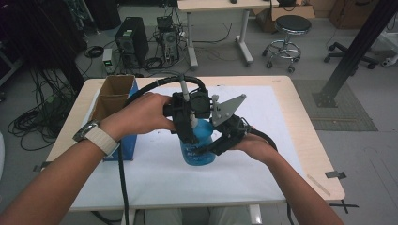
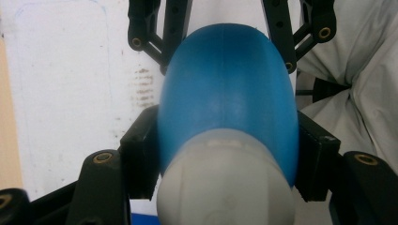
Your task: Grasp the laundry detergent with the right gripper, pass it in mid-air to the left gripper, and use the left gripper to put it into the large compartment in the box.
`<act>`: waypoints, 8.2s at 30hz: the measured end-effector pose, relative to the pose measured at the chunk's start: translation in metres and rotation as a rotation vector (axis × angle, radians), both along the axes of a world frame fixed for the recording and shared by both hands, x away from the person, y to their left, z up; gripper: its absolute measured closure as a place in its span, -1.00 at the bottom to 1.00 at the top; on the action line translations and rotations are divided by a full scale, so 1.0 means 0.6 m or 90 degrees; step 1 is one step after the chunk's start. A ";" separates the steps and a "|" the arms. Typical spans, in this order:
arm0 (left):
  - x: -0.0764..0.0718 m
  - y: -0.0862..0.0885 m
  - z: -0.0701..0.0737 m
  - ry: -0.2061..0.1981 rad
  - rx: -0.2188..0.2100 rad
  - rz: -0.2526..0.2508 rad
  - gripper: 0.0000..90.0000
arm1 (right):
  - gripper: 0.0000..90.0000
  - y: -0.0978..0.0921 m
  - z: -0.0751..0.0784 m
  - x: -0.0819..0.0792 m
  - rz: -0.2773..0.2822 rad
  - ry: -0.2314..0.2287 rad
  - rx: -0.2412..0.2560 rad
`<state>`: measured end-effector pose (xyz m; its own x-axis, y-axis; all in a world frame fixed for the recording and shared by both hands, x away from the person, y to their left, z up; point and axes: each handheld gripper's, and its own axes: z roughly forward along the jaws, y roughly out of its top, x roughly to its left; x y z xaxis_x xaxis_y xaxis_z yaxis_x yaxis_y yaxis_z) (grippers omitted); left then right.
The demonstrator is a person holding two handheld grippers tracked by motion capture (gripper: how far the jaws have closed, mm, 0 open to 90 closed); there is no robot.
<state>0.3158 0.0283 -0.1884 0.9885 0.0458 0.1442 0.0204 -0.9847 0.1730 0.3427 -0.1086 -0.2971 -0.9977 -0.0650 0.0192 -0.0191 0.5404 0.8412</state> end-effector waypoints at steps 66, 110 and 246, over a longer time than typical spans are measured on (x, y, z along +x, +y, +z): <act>0.067 0.083 0.161 -0.048 0.022 0.365 -0.14 | -0.94 -0.229 0.079 0.008 -0.253 -0.039 -0.257; 0.126 0.304 0.229 -0.067 -0.048 0.913 -0.14 | -0.94 -0.272 0.096 0.029 -0.258 -0.064 -0.298; 0.110 0.369 -0.025 -0.066 -0.106 0.838 -0.68 | -0.91 -0.273 0.088 0.002 -0.300 -0.057 -0.287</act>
